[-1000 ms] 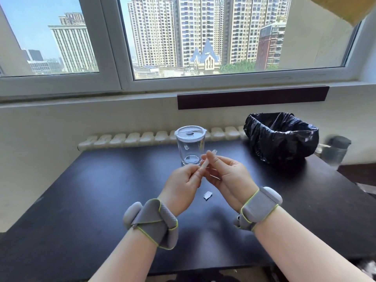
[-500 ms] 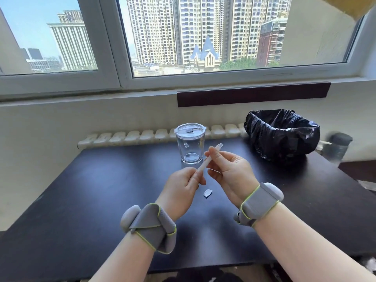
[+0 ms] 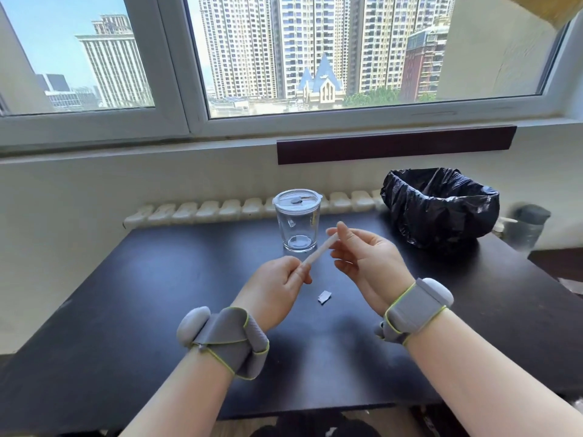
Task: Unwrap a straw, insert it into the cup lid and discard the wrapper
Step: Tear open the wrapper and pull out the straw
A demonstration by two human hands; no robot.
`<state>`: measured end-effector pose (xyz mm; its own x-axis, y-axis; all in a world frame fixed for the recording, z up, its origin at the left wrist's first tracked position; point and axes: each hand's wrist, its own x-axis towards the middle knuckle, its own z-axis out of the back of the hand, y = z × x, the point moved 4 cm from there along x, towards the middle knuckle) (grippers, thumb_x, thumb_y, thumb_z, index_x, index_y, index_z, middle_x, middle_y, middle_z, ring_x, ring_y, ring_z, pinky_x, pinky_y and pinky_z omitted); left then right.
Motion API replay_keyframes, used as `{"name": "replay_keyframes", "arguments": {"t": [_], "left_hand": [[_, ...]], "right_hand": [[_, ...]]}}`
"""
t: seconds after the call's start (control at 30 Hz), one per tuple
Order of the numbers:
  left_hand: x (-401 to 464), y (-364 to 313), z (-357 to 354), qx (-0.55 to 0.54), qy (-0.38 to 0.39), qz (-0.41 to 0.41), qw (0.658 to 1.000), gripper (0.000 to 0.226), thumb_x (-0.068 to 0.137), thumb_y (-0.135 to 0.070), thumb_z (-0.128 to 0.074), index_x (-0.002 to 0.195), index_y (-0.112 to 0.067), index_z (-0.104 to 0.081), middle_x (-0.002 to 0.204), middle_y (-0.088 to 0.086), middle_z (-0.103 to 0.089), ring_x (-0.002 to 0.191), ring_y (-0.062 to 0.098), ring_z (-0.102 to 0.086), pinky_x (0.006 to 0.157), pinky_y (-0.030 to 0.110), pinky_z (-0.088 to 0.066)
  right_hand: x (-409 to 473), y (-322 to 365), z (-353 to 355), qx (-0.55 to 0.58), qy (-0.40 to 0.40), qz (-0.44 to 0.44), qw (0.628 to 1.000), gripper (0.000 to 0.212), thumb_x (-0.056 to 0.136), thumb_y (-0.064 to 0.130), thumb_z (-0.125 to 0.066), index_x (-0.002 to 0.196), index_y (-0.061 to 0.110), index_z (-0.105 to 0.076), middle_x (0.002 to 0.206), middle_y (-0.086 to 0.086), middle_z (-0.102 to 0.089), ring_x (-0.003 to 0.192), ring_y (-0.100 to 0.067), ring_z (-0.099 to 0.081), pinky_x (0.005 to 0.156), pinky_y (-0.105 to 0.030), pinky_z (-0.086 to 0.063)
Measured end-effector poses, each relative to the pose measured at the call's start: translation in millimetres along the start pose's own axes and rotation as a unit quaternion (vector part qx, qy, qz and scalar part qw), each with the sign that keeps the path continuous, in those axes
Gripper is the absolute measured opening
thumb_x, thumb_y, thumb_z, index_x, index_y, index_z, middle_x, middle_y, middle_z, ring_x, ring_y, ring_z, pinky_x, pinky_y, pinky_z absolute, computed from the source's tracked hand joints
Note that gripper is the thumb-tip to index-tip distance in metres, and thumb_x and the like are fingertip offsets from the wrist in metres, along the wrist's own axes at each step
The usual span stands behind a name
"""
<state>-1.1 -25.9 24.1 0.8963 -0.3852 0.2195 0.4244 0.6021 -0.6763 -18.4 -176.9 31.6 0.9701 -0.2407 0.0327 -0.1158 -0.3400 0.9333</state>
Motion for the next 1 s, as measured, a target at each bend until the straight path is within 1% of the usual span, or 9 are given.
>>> {"name": "replay_keyframes", "arguments": {"t": [0.1, 0.17, 0.2, 0.3, 0.47, 0.6, 0.7, 0.87, 1.0], "left_hand": [[0, 0, 0, 0.009, 0.0, 0.003, 1.0, 0.023, 0.089, -0.04, -0.047, 0.082, -0.02, -0.057, 0.066, -0.004, -0.054, 0.066, 0.021, -0.051, 0.07, 0.04, -0.046], [0, -8, -1, -0.025, -0.027, -0.021, 0.999, 0.022, 0.087, -0.042, -0.05, 0.084, -0.022, -0.057, 0.066, -0.004, -0.056, 0.066, 0.021, -0.054, 0.07, 0.04, -0.047], [0, -13, -2, -0.033, -0.042, -0.036, 0.998, 0.024, 0.087, -0.041, -0.05, 0.085, -0.019, -0.058, 0.066, -0.004, -0.057, 0.064, 0.018, -0.053, 0.069, 0.039, -0.047], [2, -18, -3, 0.002, -0.074, -0.058, 0.996, 0.028, 0.091, -0.038, -0.048, 0.082, -0.014, -0.06, 0.064, -0.003, -0.055, 0.065, 0.02, -0.05, 0.069, 0.039, -0.046], [4, -14, -2, 0.054, -0.06, -0.054, 0.995, 0.023, 0.092, -0.038, -0.044, 0.084, -0.023, -0.06, 0.063, -0.008, -0.047, 0.067, 0.019, -0.044, 0.069, 0.037, -0.044], [3, -11, 1, 0.091, -0.056, -0.049, 0.993, 0.026, 0.092, -0.04, -0.041, 0.086, -0.024, -0.06, 0.074, -0.008, -0.053, 0.077, 0.023, -0.051, 0.074, 0.038, -0.047], [3, -5, 3, 0.109, -0.043, -0.035, 0.993, 0.025, 0.092, -0.04, -0.041, 0.087, -0.025, -0.06, 0.076, -0.007, -0.052, 0.082, 0.024, -0.053, 0.076, 0.039, -0.048], [2, 2, 5, 0.136, -0.028, -0.018, 0.99, 0.026, 0.092, -0.042, -0.04, 0.089, -0.027, -0.061, 0.077, -0.007, -0.052, 0.085, 0.023, -0.054, 0.077, 0.038, -0.048], [2, 7, 7, 0.138, -0.021, -0.006, 0.99, 0.026, 0.092, -0.042, -0.04, 0.091, -0.027, -0.061, 0.077, -0.006, -0.052, 0.084, 0.023, -0.054, 0.075, 0.037, -0.048]], "right_hand": [[0, -4, -3, -0.017, 0.012, -0.004, 1.0, 0.017, 0.084, 0.026, -0.062, 0.081, 0.011, -0.071, 0.069, -0.002, -0.059, 0.064, -0.012, -0.05, 0.056, -0.017, -0.044], [-2, -10, -7, -0.022, 0.027, -0.013, 0.999, 0.018, 0.083, 0.026, -0.062, 0.084, 0.011, -0.071, 0.071, -0.002, -0.06, 0.066, -0.013, -0.051, 0.059, -0.019, -0.044], [-3, -11, -8, -0.022, 0.031, -0.015, 0.999, 0.019, 0.083, 0.027, -0.062, 0.086, 0.011, -0.072, 0.072, -0.003, -0.06, 0.066, -0.013, -0.051, 0.06, -0.019, -0.043], [-4, -11, -8, -0.015, 0.02, -0.01, 1.0, 0.018, 0.083, 0.026, -0.062, 0.083, 0.011, -0.072, 0.069, -0.001, -0.056, 0.061, -0.011, -0.048, 0.057, -0.018, -0.042], [-2, -9, -3, -0.005, -0.006, 0.001, 1.0, 0.017, 0.084, 0.024, -0.062, 0.076, 0.011, -0.071, 0.066, 0.0, -0.053, 0.057, -0.01, -0.045, 0.054, -0.017, -0.041], [1, -3, 2, 0.024, -0.028, -0.004, 0.999, 0.019, 0.086, 0.022, -0.059, 0.079, 0.007, -0.068, 0.064, 0.0, -0.052, 0.053, -0.009, -0.044, 0.053, -0.017, -0.04], [4, 0, 9, 0.04, -0.035, -0.012, 0.999, 0.019, 0.087, 0.023, -0.058, 0.078, 0.009, -0.067, 0.064, 0.0, -0.053, 0.055, -0.01, -0.047, 0.052, -0.016, -0.042], [9, 4, 18, 0.082, -0.026, -0.027, 0.996, 0.019, 0.088, 0.023, -0.056, 0.079, 0.009, -0.065, 0.061, 0.0, -0.066, 0.058, -0.012, -0.059, 0.057, -0.018, -0.053], [10, 4, 24, 0.104, -0.019, -0.027, 0.994, 0.019, 0.087, 0.025, -0.057, 0.083, 0.008, -0.064, 0.062, -0.001, -0.071, 0.059, -0.013, -0.063, 0.057, -0.019, -0.056]]}}
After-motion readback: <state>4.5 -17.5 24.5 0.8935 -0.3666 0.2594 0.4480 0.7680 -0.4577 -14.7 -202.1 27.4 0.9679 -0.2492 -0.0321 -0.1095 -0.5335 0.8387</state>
